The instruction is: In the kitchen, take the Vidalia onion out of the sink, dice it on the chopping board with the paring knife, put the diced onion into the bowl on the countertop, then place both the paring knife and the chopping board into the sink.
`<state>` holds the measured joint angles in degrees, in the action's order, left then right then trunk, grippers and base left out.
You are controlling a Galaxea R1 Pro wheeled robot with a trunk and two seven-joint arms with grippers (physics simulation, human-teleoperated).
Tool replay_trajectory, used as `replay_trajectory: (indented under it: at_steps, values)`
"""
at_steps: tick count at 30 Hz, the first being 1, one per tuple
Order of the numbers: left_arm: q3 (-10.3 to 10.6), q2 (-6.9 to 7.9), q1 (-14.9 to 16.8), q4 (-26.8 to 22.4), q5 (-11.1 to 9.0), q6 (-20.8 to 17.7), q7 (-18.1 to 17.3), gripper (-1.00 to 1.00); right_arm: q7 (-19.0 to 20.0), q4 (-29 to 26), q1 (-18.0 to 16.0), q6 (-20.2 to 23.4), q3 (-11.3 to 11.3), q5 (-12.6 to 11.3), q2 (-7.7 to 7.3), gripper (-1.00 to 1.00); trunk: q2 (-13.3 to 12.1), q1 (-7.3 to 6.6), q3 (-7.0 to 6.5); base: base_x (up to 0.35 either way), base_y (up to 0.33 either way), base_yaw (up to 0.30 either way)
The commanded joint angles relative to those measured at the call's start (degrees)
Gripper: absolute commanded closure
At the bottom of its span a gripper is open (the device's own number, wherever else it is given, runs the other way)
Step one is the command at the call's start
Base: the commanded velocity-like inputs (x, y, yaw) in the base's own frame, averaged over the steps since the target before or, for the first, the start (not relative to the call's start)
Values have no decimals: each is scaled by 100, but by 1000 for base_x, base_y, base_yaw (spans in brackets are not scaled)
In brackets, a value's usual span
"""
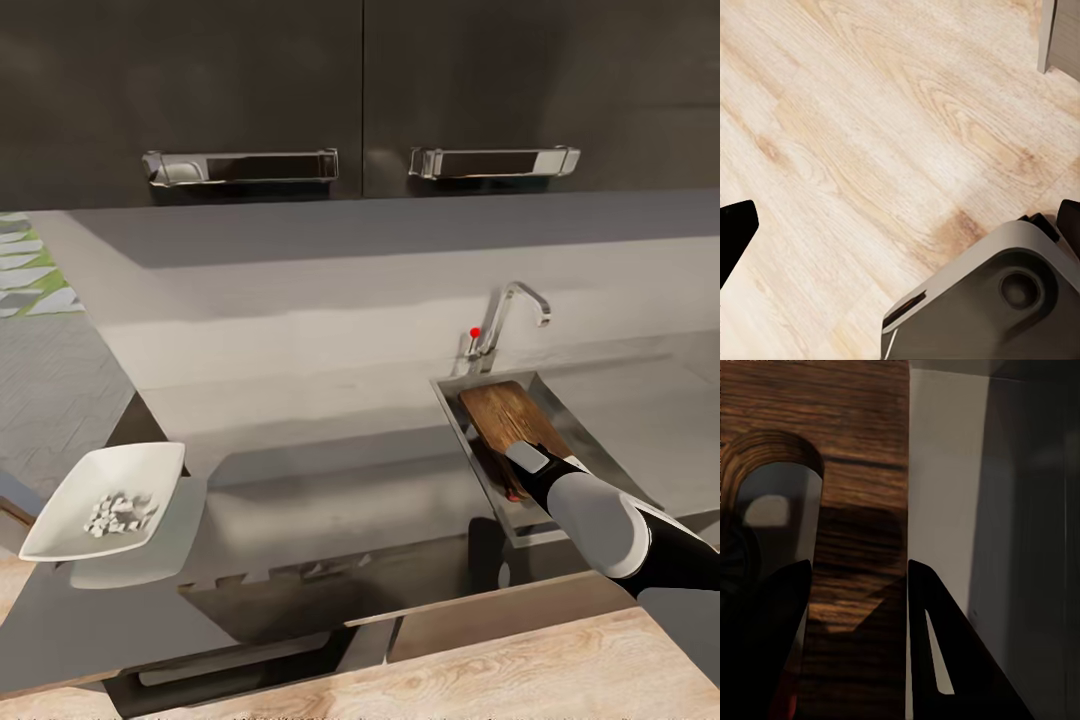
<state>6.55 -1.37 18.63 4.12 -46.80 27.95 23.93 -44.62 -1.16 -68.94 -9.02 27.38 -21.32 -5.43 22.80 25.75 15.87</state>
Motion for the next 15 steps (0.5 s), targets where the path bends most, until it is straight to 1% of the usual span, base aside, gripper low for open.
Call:
replay_trajectory:
  at_steps: [1,12,15]
  values:
    - [48,-4,9,18,-22,16,15,-100,-3,2,-6,-38,-31,-53,-2,100,12,3,18,0,0,0]
    - [48,-4,9,18,-22,8,15,-100,-3,2,-6,-38,-31,-52,-2,100,12,3,106,0,0,0]
    - [48,-4,9,18,-22,8,15,-100,-3,2,-6,-38,-31,-53,-2,100,12,3,131,0,-44,0]
